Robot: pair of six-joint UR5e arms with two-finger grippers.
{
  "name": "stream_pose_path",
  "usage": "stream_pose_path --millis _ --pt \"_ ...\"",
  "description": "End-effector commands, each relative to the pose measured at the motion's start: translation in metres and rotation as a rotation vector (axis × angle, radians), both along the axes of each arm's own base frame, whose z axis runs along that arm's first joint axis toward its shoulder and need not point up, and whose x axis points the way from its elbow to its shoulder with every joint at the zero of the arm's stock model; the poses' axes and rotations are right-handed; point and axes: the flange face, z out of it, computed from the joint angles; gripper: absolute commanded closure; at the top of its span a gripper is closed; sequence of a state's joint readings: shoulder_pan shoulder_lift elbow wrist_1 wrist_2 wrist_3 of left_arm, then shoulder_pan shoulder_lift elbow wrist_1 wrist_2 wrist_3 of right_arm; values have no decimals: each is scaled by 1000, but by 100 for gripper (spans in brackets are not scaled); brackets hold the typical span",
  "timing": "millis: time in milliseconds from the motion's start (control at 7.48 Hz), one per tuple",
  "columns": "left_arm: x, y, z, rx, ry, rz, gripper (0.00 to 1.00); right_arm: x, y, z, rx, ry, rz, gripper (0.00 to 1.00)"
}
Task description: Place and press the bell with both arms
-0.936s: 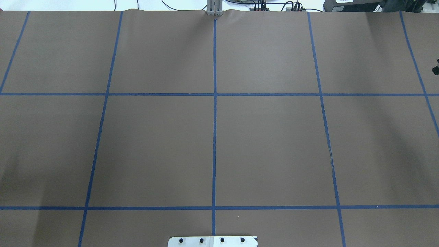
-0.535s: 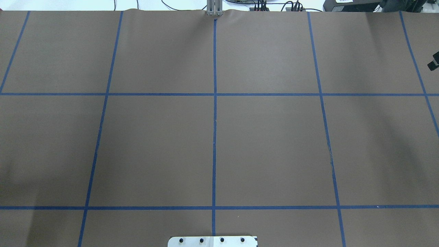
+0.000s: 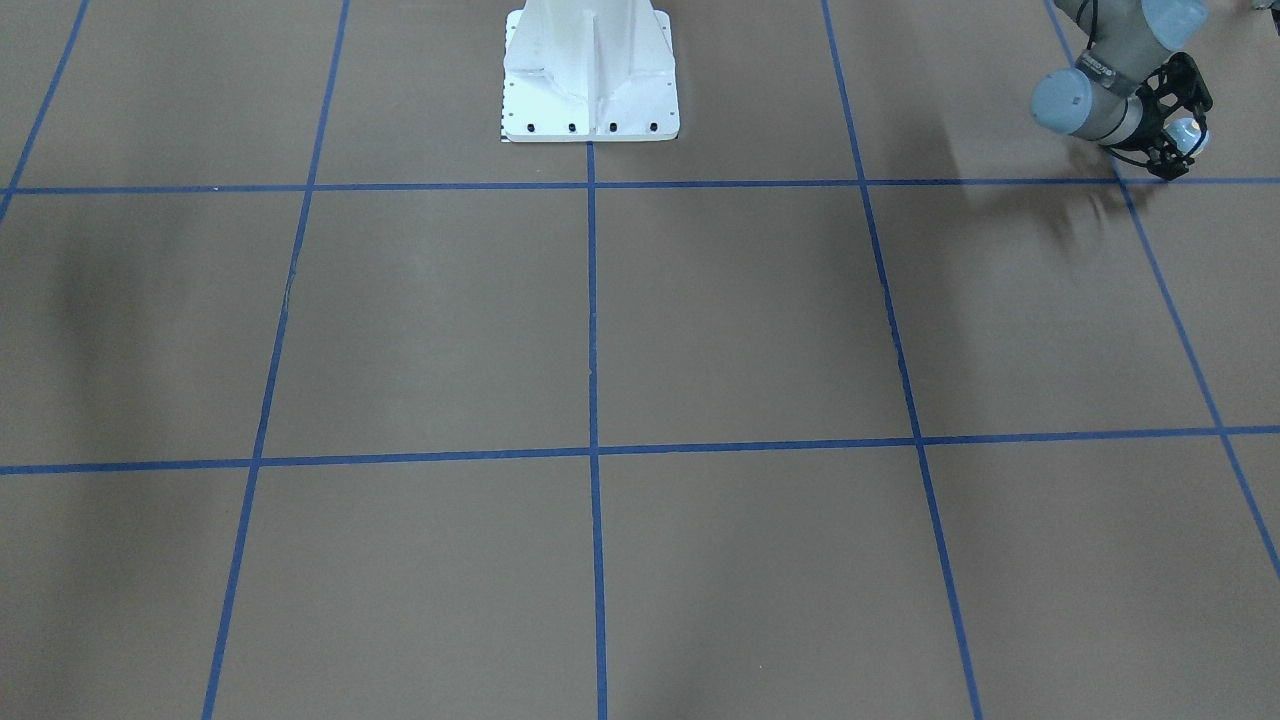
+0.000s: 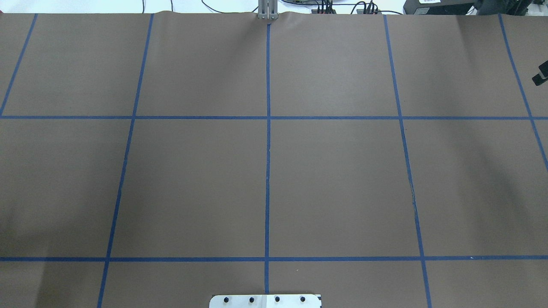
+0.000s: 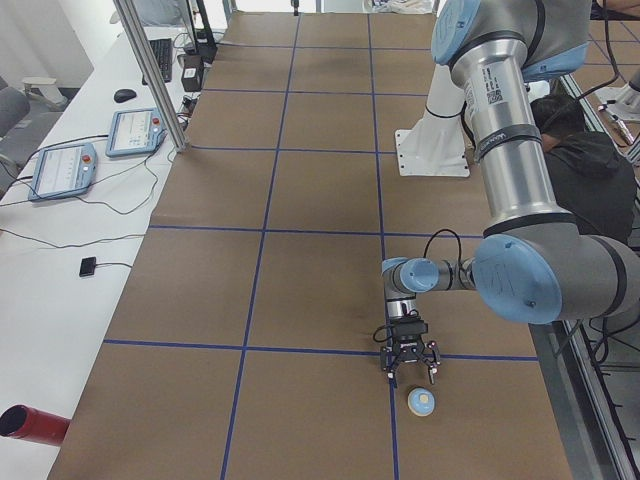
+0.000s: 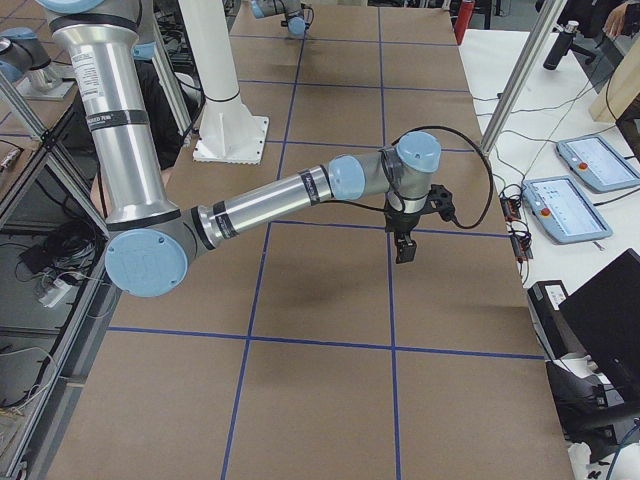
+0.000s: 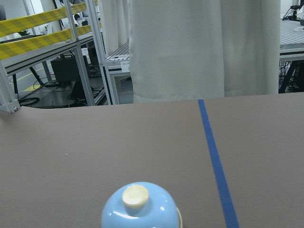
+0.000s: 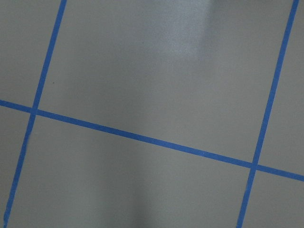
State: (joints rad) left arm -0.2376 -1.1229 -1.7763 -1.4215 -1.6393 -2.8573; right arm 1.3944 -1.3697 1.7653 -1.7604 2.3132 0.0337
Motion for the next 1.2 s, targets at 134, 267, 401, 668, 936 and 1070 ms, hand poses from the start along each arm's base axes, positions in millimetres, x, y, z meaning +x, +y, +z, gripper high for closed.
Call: stream_pose_path --millis 134,267,401,668,936,1070 --pt "-3 6 4 0 -46 -8 0 0 0 1 0 0 0 0" --pt "-3 6 6 0 -49 -8 0 0 0 1 -2 0 0 0" --pt "-8 9 8 1 -61 -7 0 0 0 1 0 1 0 0" --pt "-17 12 19 9 -80 -6 0 0 0 1 -2 0 0 0" --pt "-14 12 27 28 -52 -16 0 0 -1 5 -9 2 0 0" --pt "-14 14 29 29 -54 -14 0 0 -1 6 -11 2 0 0"
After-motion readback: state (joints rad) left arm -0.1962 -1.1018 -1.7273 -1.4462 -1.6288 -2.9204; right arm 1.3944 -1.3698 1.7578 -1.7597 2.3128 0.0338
